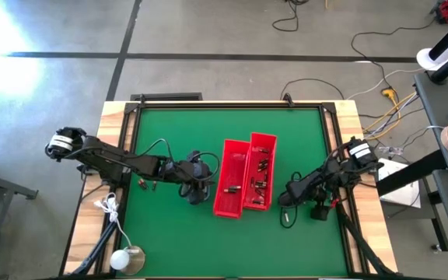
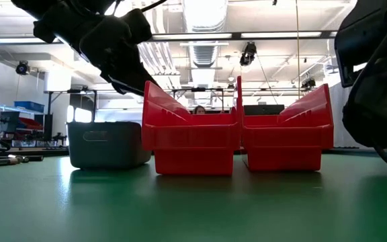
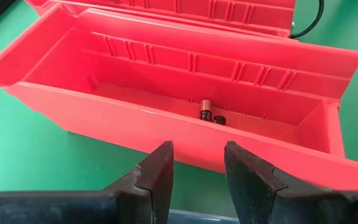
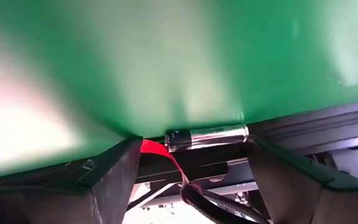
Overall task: Sort batteries
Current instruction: Put the silver battery into the gray bin
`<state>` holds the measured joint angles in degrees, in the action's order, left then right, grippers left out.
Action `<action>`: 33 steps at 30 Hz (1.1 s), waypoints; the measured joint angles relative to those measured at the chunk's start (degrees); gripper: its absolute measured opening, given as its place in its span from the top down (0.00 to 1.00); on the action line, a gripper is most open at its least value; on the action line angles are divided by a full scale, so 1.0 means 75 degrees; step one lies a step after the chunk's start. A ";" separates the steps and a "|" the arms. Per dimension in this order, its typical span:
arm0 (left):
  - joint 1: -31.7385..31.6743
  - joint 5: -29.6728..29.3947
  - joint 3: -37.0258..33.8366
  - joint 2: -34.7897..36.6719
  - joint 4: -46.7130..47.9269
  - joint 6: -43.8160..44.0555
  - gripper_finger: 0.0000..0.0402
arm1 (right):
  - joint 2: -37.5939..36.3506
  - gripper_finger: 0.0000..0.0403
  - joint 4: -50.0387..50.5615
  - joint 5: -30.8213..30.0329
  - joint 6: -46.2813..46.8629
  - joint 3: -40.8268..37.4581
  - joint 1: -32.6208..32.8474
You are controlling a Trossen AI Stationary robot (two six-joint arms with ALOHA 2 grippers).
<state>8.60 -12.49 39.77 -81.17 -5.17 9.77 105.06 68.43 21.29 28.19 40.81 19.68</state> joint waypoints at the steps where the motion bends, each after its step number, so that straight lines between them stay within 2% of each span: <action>1: 0.0000 0.0000 0.0000 0.0000 0.0000 -0.0001 0.69 | 0.0002 0.29 -0.0035 0.0019 -0.0062 -0.0006 0.0000; 18: 0.0105 0.0006 0.0000 0.0000 0.0006 0.0055 0.69 | 0.0008 0.39 -0.0346 0.0082 -0.0805 -0.0039 0.0008; 33: 0.0108 0.0014 -0.0006 0.0006 0.0333 0.0044 0.69 | -0.0006 0.52 -0.0457 0.0557 0.0045 -0.0122 0.0299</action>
<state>9.41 -12.39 39.72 -81.12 -2.67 10.10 105.01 65.01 25.47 28.52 39.90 21.92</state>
